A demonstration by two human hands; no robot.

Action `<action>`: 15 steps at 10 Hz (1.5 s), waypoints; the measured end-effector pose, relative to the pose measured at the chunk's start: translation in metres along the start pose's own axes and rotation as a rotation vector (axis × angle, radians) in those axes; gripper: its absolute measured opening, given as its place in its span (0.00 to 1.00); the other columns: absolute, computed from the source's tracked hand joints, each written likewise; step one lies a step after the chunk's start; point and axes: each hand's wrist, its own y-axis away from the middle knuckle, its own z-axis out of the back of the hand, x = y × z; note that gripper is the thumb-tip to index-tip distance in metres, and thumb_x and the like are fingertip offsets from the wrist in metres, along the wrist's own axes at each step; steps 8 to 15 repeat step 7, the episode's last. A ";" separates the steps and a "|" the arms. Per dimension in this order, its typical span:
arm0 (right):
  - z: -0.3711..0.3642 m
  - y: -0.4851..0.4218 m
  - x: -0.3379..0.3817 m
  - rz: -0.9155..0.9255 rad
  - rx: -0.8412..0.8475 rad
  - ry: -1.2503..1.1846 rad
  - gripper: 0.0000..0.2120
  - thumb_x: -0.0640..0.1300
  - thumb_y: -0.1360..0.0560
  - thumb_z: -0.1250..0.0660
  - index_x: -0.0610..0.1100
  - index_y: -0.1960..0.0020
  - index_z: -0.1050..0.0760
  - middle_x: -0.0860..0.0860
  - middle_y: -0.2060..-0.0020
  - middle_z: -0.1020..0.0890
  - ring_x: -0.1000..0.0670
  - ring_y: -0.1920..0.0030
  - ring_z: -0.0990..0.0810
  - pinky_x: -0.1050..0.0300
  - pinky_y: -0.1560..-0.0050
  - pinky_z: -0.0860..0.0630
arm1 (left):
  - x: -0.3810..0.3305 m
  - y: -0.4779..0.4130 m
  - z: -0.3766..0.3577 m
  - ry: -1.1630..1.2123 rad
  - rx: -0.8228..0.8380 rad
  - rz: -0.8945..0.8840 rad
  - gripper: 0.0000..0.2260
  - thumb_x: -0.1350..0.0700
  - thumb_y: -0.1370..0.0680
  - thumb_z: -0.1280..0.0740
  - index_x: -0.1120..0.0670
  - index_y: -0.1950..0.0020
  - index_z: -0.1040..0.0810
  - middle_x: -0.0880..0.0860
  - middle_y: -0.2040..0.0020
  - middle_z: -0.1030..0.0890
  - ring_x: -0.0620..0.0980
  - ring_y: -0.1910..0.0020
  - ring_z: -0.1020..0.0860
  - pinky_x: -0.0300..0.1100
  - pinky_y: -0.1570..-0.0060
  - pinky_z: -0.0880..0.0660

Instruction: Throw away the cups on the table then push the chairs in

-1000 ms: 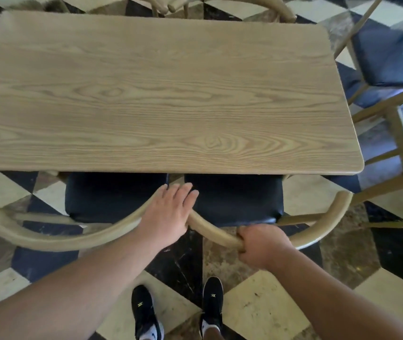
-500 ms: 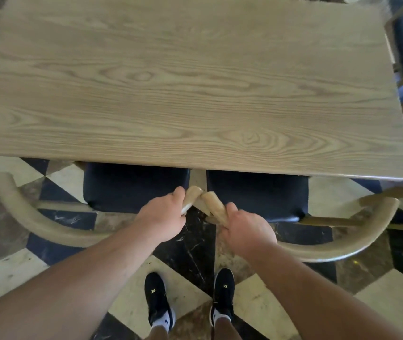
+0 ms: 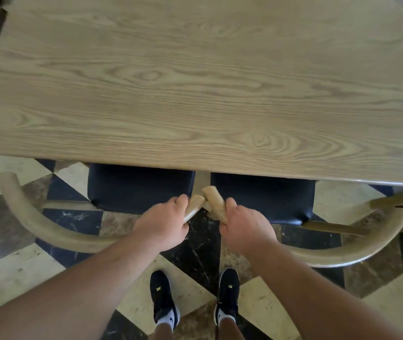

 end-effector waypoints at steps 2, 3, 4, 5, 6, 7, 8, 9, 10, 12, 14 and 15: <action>0.001 0.000 0.001 0.024 -0.019 0.036 0.11 0.51 0.19 0.34 0.51 0.47 0.37 0.54 0.64 0.23 0.51 0.69 0.23 0.53 0.72 0.30 | 0.001 0.000 -0.003 0.007 -0.029 -0.010 0.23 0.46 0.22 0.26 0.49 0.34 0.34 0.48 0.51 0.24 0.48 0.67 0.25 0.39 0.73 0.32; -0.001 0.001 0.001 0.024 -0.031 0.051 0.11 0.52 0.18 0.34 0.51 0.47 0.37 0.54 0.65 0.23 0.51 0.69 0.23 0.53 0.71 0.28 | 0.000 0.001 -0.004 -0.007 -0.047 -0.018 0.22 0.46 0.22 0.27 0.50 0.35 0.33 0.46 0.54 0.27 0.47 0.69 0.26 0.37 0.74 0.37; -0.001 0.002 0.002 0.011 -0.017 0.058 0.12 0.53 0.18 0.35 0.51 0.48 0.38 0.53 0.65 0.23 0.50 0.69 0.22 0.52 0.71 0.27 | -0.004 0.004 0.002 -0.050 -0.058 0.001 0.19 0.44 0.21 0.29 0.50 0.36 0.32 0.46 0.55 0.26 0.49 0.66 0.25 0.43 0.71 0.34; 0.005 0.006 0.007 0.013 0.024 0.152 0.17 0.64 0.17 0.41 0.50 0.43 0.35 0.52 0.55 0.21 0.46 0.52 0.18 0.48 0.57 0.24 | -0.010 0.008 0.010 -0.116 -0.041 0.038 0.21 0.36 0.20 0.34 0.49 0.36 0.31 0.48 0.52 0.24 0.51 0.57 0.24 0.48 0.60 0.30; 0.024 0.016 0.014 0.030 0.022 0.313 0.38 0.75 0.21 0.56 0.49 0.26 0.35 0.47 0.36 0.23 0.40 0.34 0.25 0.38 0.34 0.28 | -0.020 0.016 0.027 -0.133 0.032 0.095 0.30 0.26 0.21 0.44 0.49 0.31 0.31 0.49 0.41 0.23 0.54 0.43 0.24 0.53 0.48 0.27; 0.049 0.027 0.026 0.099 -0.049 0.272 0.46 0.76 0.24 0.64 0.50 0.19 0.40 0.45 0.27 0.26 0.39 0.27 0.30 0.37 0.25 0.36 | -0.026 0.029 0.052 -0.098 -0.010 0.064 0.36 0.25 0.21 0.49 0.48 0.23 0.33 0.50 0.31 0.24 0.54 0.35 0.26 0.54 0.41 0.26; 0.049 0.027 0.026 0.099 -0.049 0.272 0.46 0.76 0.24 0.64 0.50 0.19 0.40 0.45 0.27 0.26 0.39 0.27 0.30 0.37 0.25 0.36 | -0.026 0.029 0.052 -0.098 -0.010 0.064 0.36 0.25 0.21 0.49 0.48 0.23 0.33 0.50 0.31 0.24 0.54 0.35 0.26 0.54 0.41 0.26; 0.049 0.027 0.026 0.099 -0.049 0.272 0.46 0.76 0.24 0.64 0.50 0.19 0.40 0.45 0.27 0.26 0.39 0.27 0.30 0.37 0.25 0.36 | -0.026 0.029 0.052 -0.098 -0.010 0.064 0.36 0.25 0.21 0.49 0.48 0.23 0.33 0.50 0.31 0.24 0.54 0.35 0.26 0.54 0.41 0.26; 0.049 0.027 0.026 0.099 -0.049 0.272 0.46 0.76 0.24 0.64 0.50 0.19 0.40 0.45 0.27 0.26 0.39 0.27 0.30 0.37 0.25 0.36 | -0.026 0.029 0.052 -0.098 -0.010 0.064 0.36 0.25 0.21 0.49 0.48 0.23 0.33 0.50 0.31 0.24 0.54 0.35 0.26 0.54 0.41 0.26; 0.049 0.027 0.026 0.099 -0.049 0.272 0.46 0.76 0.24 0.64 0.50 0.19 0.40 0.45 0.27 0.26 0.39 0.27 0.30 0.37 0.25 0.36 | -0.026 0.029 0.052 -0.098 -0.010 0.064 0.36 0.25 0.21 0.49 0.48 0.23 0.33 0.50 0.31 0.24 0.54 0.35 0.26 0.54 0.41 0.26; 0.049 0.027 0.026 0.099 -0.049 0.272 0.46 0.76 0.24 0.64 0.50 0.19 0.40 0.45 0.27 0.26 0.39 0.27 0.30 0.37 0.25 0.36 | -0.026 0.029 0.052 -0.098 -0.010 0.064 0.36 0.25 0.21 0.49 0.48 0.23 0.33 0.50 0.31 0.24 0.54 0.35 0.26 0.54 0.41 0.26; 0.049 0.027 0.026 0.099 -0.049 0.272 0.46 0.76 0.24 0.64 0.50 0.19 0.40 0.45 0.27 0.26 0.39 0.27 0.30 0.37 0.25 0.36 | -0.026 0.029 0.052 -0.098 -0.010 0.064 0.36 0.25 0.21 0.49 0.48 0.23 0.33 0.50 0.31 0.24 0.54 0.35 0.26 0.54 0.41 0.26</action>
